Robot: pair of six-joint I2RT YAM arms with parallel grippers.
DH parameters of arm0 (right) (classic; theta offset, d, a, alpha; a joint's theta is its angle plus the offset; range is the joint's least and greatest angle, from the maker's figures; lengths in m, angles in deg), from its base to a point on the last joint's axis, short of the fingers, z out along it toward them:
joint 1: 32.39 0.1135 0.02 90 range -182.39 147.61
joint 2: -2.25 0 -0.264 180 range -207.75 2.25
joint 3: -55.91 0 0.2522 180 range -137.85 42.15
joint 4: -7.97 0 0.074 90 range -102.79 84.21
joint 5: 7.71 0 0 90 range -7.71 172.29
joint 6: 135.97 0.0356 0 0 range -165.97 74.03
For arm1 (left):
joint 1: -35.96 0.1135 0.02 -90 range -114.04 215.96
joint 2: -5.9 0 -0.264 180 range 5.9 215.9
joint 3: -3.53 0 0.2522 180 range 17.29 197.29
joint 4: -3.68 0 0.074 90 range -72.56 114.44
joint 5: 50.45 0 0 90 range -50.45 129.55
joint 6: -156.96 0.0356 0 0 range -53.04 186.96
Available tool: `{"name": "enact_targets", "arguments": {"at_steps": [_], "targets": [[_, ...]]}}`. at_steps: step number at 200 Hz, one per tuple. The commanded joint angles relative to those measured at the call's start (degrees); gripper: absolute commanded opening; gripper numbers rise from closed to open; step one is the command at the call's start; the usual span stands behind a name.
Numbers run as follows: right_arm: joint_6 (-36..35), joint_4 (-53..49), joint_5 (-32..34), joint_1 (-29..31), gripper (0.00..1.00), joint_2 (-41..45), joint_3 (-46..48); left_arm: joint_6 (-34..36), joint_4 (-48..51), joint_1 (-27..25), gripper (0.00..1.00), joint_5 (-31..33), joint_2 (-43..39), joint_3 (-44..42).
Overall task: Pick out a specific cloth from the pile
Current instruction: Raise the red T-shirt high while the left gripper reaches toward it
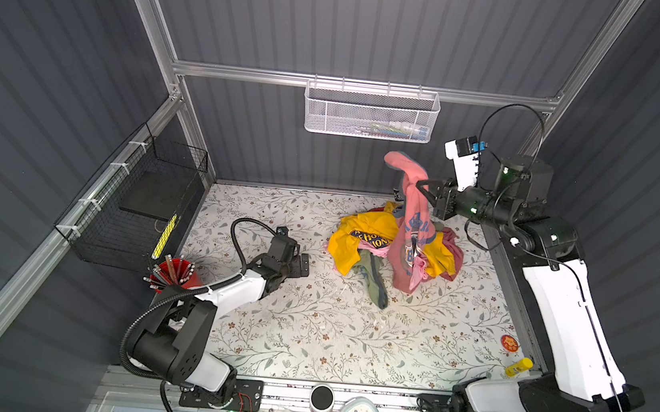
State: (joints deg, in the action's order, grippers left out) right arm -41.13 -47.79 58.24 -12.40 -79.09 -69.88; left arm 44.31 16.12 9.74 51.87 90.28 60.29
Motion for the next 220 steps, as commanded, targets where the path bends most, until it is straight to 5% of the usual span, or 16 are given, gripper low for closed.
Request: {"name": "enact_targets", "arguments": {"at_steps": [1,56,101,150,220], "targets": [[3.3,4.0,-5.0,-0.6,0.01,-1.9,-5.2,1.8,-1.1,-2.0,1.0,0.3,-0.7,2.4],[14.5,14.5,-12.1,-2.8,0.0,-5.0,-2.7,2.9,-3.6,-6.4,1.0,-1.2,-5.0,4.7],[20.4,26.8,-14.5,-2.9,0.0,-3.2,16.0,3.5,-7.5,-9.1,1.0,-10.5,-5.9,9.5],[24.2,34.1,-16.8,-3.5,0.0,-1.5,27.4,2.7,-13.2,-12.4,1.0,-21.8,4.7,20.9],[29.6,40.8,-22.8,-9.6,0.0,2.8,37.0,3.6,-11.7,-17.6,1.0,-28.2,20.4,36.0]]}}
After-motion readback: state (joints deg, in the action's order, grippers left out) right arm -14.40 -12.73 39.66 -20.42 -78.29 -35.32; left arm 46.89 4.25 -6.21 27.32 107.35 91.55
